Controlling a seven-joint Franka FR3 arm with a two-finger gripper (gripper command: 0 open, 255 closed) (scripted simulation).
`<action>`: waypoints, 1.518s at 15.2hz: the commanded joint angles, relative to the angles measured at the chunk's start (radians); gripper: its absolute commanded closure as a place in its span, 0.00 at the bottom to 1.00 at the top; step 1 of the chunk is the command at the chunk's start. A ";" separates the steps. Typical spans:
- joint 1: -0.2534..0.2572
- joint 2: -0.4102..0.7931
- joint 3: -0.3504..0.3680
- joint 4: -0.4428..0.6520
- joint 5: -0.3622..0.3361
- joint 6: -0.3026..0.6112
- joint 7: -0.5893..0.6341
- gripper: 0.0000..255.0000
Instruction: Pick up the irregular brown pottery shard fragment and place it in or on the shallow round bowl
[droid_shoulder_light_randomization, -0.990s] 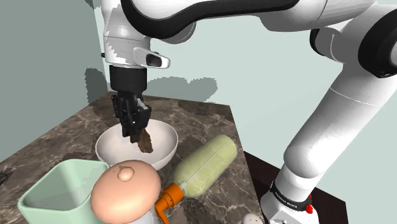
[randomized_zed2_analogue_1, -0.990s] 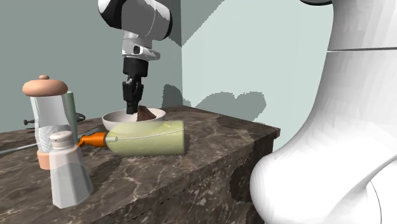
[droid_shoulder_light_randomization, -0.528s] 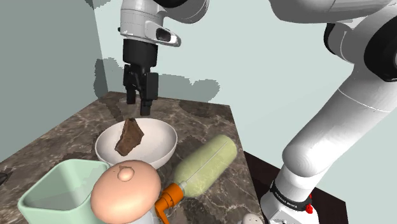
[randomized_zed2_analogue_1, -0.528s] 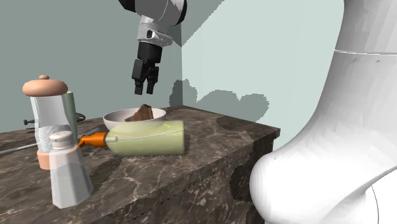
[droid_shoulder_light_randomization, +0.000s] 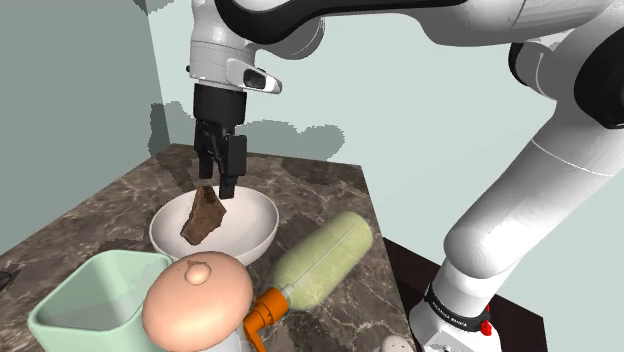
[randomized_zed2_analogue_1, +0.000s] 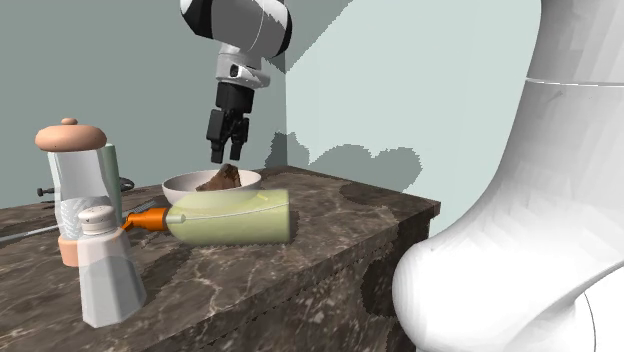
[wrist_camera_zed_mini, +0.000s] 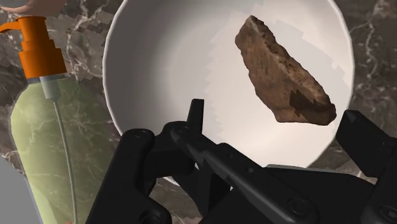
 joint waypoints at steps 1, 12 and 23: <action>0.001 0.001 0.002 -0.006 0.000 0.007 0.000 0.00; -0.001 -0.002 -0.002 -0.016 0.003 0.013 -0.009 1.00; 0.019 0.304 0.047 0.202 -0.061 -0.128 0.053 0.00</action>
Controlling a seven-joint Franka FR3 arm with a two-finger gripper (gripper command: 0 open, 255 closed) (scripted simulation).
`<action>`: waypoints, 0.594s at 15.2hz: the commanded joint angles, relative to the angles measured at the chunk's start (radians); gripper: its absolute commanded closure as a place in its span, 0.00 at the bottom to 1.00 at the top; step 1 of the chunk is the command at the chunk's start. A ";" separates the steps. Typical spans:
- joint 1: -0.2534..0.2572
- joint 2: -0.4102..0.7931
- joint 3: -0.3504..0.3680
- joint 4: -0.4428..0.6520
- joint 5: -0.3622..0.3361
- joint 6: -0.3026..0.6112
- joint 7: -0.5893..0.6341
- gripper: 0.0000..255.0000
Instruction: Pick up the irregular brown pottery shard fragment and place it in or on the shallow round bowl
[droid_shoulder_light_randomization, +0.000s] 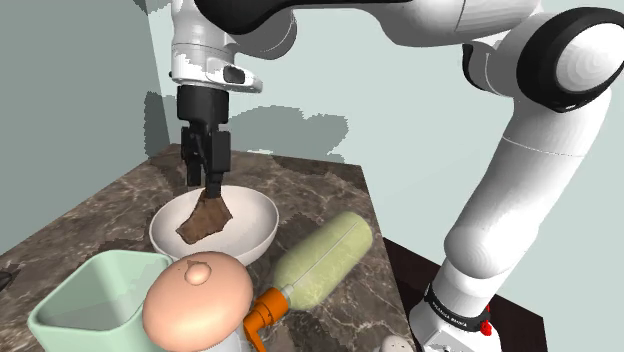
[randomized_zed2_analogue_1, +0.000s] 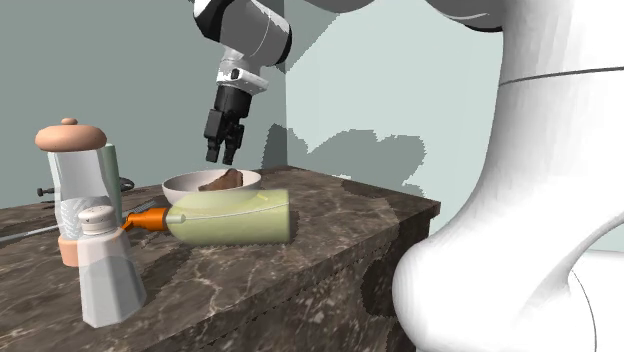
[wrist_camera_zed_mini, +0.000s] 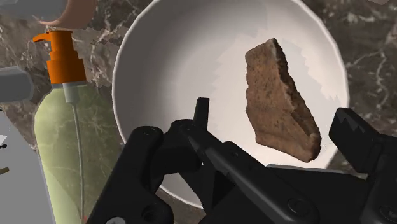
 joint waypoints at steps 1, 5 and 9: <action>0.017 0.090 0.011 0.041 -0.015 -0.025 0.016 0.00; 0.024 0.083 0.013 -0.015 -0.006 0.027 0.009 0.00; 0.027 0.082 0.018 -0.049 -0.003 0.061 0.007 0.00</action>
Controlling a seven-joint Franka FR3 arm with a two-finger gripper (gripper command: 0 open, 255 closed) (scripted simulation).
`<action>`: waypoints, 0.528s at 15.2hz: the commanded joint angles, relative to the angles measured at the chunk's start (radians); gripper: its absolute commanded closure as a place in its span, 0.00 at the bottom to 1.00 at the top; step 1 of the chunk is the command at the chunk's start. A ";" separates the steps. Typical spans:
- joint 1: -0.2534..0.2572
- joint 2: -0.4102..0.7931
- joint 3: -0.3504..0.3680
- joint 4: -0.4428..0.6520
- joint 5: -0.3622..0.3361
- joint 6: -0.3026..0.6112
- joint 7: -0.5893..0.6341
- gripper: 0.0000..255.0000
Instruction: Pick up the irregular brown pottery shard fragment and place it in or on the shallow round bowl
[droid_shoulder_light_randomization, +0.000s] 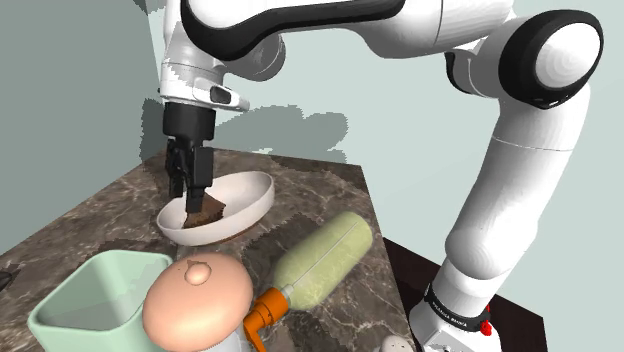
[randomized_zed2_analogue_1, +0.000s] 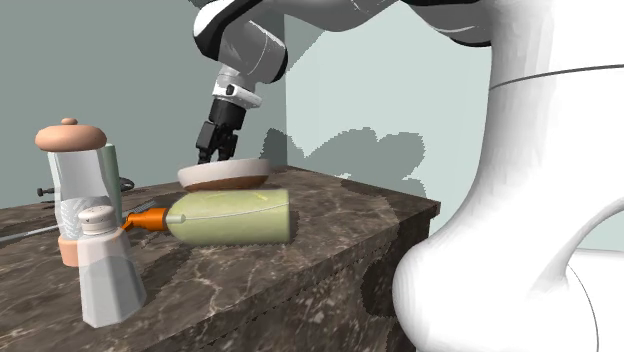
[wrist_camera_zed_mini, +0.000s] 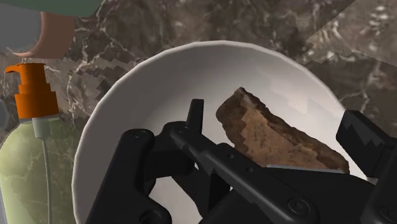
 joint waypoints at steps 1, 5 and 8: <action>0.002 0.003 0.005 -0.026 0.003 -0.072 0.000 0.00; -0.001 0.004 0.009 -0.026 0.002 -0.072 0.000 0.00; -0.002 0.009 0.011 -0.030 -0.001 -0.065 -0.001 1.00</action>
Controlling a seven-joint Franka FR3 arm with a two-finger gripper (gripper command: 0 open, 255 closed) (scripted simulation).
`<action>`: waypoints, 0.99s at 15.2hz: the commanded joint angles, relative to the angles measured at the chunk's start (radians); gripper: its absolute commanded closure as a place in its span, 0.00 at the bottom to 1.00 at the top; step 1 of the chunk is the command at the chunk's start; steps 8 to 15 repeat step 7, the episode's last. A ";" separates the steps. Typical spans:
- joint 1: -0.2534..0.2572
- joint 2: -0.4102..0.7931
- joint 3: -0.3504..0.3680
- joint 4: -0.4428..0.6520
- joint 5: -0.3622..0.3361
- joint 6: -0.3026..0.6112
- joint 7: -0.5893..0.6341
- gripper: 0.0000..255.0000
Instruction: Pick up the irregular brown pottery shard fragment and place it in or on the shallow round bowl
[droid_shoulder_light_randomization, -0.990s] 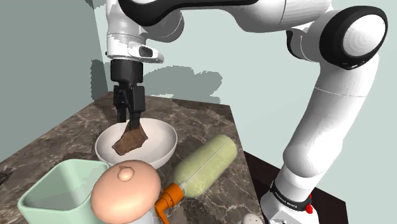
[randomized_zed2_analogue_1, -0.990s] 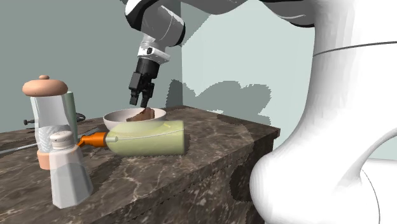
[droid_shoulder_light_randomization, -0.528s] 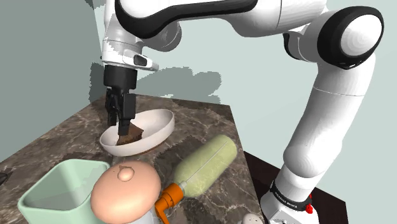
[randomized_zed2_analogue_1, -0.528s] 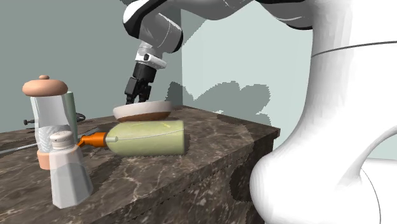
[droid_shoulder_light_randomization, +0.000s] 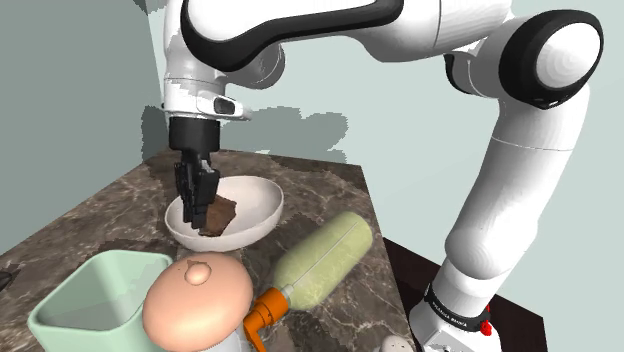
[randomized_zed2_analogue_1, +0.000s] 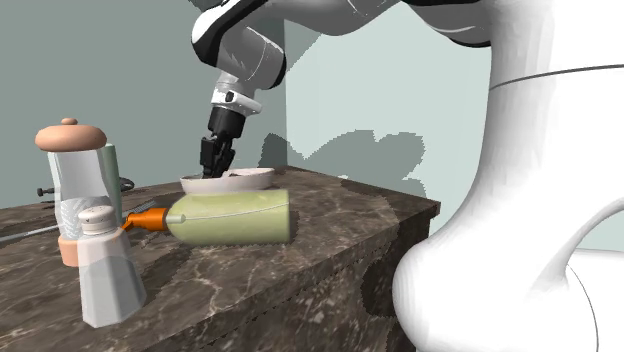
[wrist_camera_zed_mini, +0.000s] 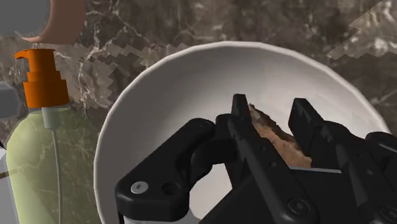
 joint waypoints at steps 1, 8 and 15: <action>-0.001 -0.001 0.001 -0.005 0.001 -0.024 -0.001 1.00; -0.002 -0.004 0.001 -0.014 0.004 -0.018 -0.004 1.00; -0.002 -0.004 0.001 -0.014 0.004 -0.018 -0.004 1.00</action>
